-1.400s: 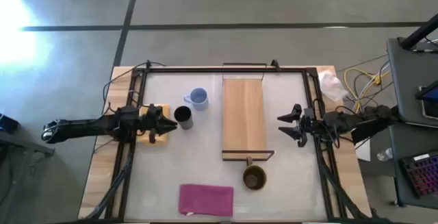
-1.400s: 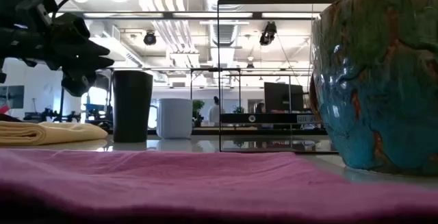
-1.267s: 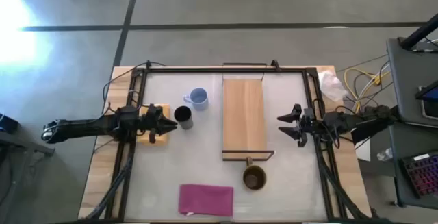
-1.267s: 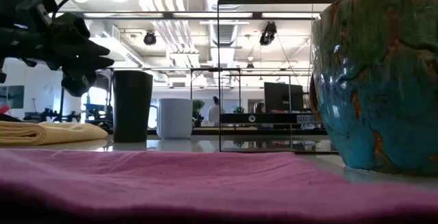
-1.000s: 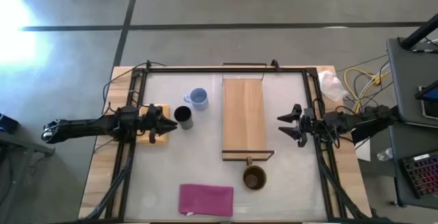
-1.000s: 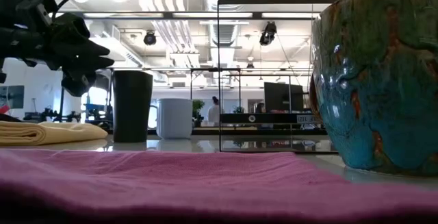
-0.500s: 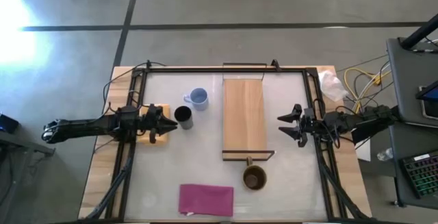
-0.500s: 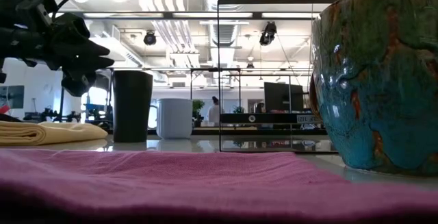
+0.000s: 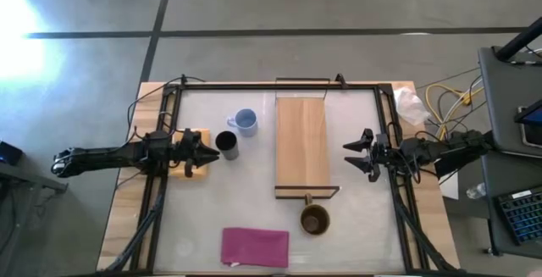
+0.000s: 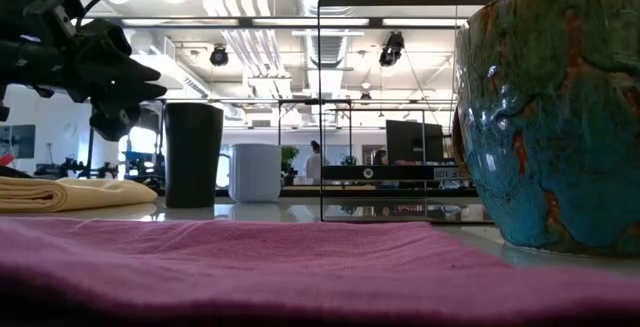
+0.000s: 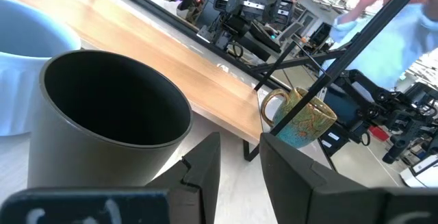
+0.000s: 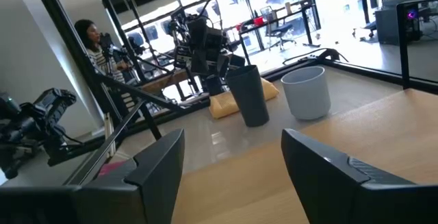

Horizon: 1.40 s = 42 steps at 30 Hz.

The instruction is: Stack small to large cups/mugs on shelf

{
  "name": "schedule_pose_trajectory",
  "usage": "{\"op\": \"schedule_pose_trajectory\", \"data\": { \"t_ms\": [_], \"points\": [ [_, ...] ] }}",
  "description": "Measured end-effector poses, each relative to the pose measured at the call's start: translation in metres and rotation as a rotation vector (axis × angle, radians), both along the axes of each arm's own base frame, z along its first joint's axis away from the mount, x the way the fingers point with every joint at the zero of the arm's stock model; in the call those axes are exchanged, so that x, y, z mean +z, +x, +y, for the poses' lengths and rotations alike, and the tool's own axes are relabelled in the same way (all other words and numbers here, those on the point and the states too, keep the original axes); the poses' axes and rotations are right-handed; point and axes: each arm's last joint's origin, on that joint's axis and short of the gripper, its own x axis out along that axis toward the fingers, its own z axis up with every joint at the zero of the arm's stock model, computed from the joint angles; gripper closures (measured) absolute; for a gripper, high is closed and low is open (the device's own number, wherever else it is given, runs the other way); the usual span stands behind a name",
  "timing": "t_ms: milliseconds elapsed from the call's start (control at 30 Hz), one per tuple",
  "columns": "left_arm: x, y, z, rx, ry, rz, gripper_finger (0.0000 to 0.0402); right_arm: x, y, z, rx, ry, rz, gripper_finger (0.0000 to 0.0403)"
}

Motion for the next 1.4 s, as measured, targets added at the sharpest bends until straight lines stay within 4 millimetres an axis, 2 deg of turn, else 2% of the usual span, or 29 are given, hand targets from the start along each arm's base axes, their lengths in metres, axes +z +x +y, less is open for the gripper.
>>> {"op": "schedule_pose_trajectory", "data": {
  "t_ms": [1133,1200,1400],
  "points": [
    [0.000,0.000,0.000,0.000,0.000,0.000,0.0312,0.000,0.000,0.000,0.000,0.001,0.000,0.0165],
    [0.000,0.000,0.000,-0.001,0.000,0.000,0.0312,0.001,0.000,0.000,0.002,0.046,-0.016,0.0165],
    [0.000,0.000,0.000,-0.001,0.000,0.000,0.0312,0.021,0.000,0.000,0.066,0.386,-0.235,0.0165]
  ]
}}
